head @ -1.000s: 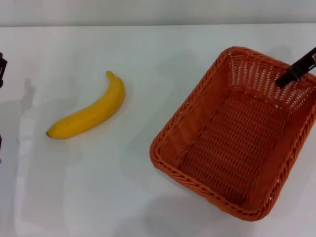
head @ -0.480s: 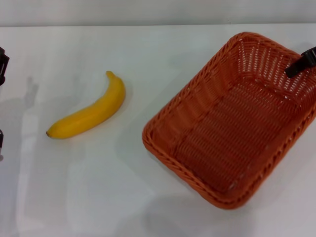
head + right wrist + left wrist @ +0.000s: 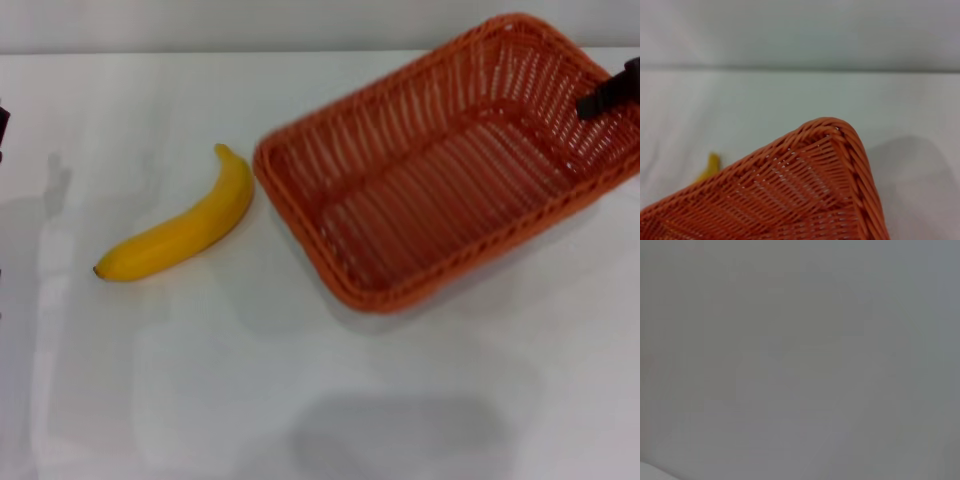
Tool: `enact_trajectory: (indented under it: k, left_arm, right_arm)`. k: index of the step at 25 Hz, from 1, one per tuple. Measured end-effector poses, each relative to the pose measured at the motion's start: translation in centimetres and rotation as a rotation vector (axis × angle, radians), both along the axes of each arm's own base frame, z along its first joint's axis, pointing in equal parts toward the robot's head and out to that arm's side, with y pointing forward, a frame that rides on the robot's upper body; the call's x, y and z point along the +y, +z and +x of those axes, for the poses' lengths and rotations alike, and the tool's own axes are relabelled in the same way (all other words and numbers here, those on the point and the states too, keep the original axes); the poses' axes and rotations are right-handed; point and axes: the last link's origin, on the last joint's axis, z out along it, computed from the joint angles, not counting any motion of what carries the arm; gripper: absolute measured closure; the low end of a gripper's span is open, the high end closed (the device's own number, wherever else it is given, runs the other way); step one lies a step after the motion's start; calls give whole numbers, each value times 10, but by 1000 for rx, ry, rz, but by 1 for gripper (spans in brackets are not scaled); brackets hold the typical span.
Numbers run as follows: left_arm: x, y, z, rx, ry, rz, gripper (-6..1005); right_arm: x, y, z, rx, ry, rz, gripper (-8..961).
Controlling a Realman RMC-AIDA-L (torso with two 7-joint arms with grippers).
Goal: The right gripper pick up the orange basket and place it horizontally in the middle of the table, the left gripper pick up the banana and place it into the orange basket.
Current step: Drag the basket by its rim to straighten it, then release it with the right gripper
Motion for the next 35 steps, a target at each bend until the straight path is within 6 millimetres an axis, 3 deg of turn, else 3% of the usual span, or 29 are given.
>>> enact_trajectory:
  k: [8,20,35]
  left_arm:
    - [0,0,0,0,2,1,109]
    - [5,6,1,22,-6,8,109]
    - [17,13,6,43,-25,26,109]
  right_arm:
    - [-1,2,12,175,-93,123,780]
    - [-13,-43,39,223,-208,225,771]
    - [-22,-69,50,312,-245,288,761]
